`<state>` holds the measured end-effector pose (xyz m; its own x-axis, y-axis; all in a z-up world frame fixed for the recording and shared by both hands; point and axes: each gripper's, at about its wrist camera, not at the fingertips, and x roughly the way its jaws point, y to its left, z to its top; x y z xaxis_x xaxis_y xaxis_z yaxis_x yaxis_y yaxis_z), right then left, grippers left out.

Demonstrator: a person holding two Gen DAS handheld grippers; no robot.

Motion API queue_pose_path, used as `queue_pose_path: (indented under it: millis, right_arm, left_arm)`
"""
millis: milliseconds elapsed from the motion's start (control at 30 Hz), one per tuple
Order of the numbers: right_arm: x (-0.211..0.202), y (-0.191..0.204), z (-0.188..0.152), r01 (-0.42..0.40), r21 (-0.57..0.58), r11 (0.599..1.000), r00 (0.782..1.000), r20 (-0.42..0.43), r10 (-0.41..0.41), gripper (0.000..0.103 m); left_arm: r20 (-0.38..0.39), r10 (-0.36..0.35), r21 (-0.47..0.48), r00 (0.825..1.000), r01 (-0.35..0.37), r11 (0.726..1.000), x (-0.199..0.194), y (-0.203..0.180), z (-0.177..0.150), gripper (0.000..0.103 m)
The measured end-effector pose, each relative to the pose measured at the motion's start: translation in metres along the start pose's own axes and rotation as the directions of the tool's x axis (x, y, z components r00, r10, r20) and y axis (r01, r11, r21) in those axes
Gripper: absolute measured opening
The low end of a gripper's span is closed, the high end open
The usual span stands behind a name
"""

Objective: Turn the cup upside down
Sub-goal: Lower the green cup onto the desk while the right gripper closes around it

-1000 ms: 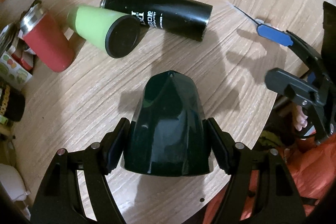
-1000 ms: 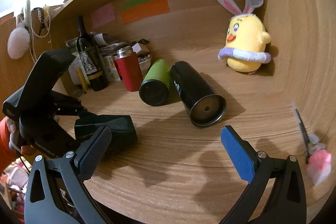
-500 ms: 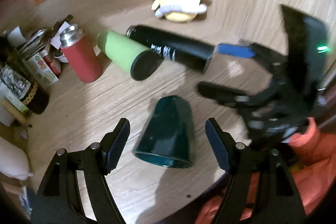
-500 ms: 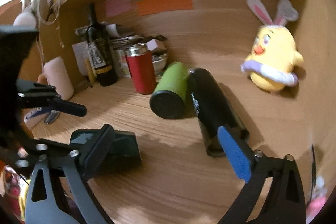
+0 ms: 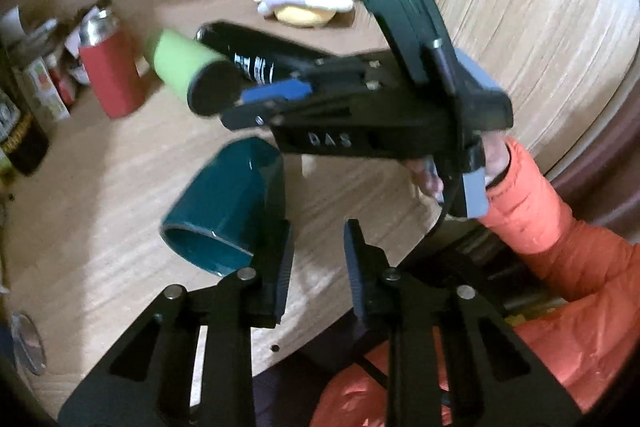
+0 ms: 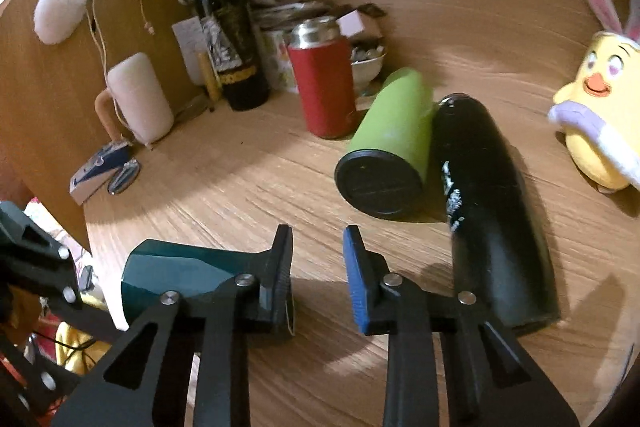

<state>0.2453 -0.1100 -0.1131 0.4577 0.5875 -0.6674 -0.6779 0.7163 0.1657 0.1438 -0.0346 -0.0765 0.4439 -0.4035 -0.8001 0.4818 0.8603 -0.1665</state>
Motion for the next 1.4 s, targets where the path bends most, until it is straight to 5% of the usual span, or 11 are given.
queue_pose_path:
  millis: [167,400,933,1033,1200,1400]
  right_arm:
    - [0.004,0.009,0.0,-0.011,-0.048,0.999,0.999,-0.032,0.009,0.022]
    - [-0.003,0.017,-0.007,-0.026,-0.063,0.998,0.999,-0.044,0.023,0.022]
    - [-0.03,0.021,-0.026,-0.042,0.02,0.999,0.998,0.038,0.041,0.023]
    - [-0.04,0.027,-0.033,-0.076,0.022,0.997,0.996,0.054,0.075,0.033]
    - [-0.049,0.046,-0.044,-0.075,-0.002,0.997,0.993,0.087,0.075,0.064]
    - [-0.033,0.058,-0.05,-0.064,-0.006,0.998,0.997,0.048,0.064,0.065]
  left_arm:
    - [-0.014,-0.03,-0.053,0.999,0.029,0.998,0.005,0.015,-0.01,0.021]
    - [-0.002,0.025,-0.115,1.0,-0.025,0.993,-0.002,0.041,-0.018,0.021]
    - [0.03,0.043,-0.16,0.999,-0.037,0.986,-0.009,0.059,-0.021,0.021]
    - [0.064,0.092,-0.142,0.994,-0.083,0.986,-0.021,0.054,-0.018,0.022]
    - [0.126,0.174,-0.103,0.977,-0.162,0.981,-0.035,0.045,-0.009,0.022]
    - [0.155,0.215,-0.073,0.964,-0.205,0.976,-0.025,0.042,0.001,0.027]
